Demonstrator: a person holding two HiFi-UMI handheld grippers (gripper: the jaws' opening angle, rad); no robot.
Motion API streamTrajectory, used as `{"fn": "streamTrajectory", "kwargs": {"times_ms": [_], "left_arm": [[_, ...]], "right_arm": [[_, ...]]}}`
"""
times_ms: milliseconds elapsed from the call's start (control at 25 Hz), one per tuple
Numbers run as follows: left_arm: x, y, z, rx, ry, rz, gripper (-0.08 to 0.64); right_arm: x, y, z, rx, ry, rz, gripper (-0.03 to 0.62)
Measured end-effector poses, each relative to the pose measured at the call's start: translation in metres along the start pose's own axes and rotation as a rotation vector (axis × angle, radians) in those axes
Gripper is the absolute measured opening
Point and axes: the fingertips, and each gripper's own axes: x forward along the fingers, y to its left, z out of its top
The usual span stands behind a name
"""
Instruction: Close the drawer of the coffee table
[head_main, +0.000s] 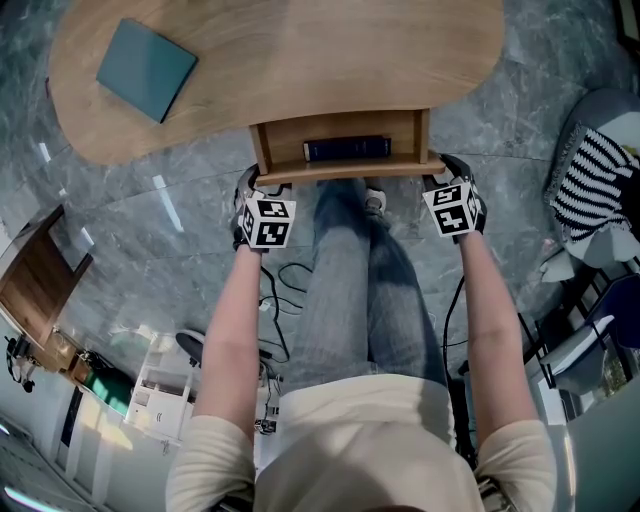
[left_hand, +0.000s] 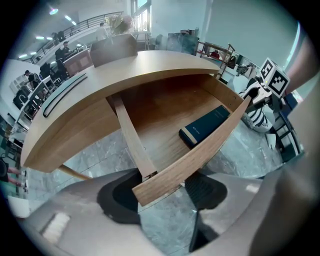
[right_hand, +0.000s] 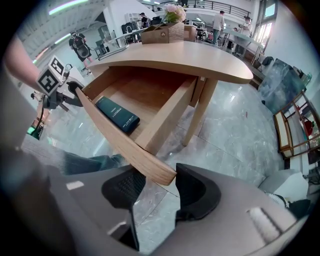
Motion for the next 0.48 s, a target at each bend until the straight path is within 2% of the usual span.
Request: {"fn": "streamTrajectory", "kwargs": {"times_ms": [480], "left_arm": [[0.003, 0.011, 0.016, 0.007, -0.015, -0.006, 0.267]], "right_arm": [[0.003, -0.009, 0.016, 0.006, -0.012, -0.009, 0.186]]}}
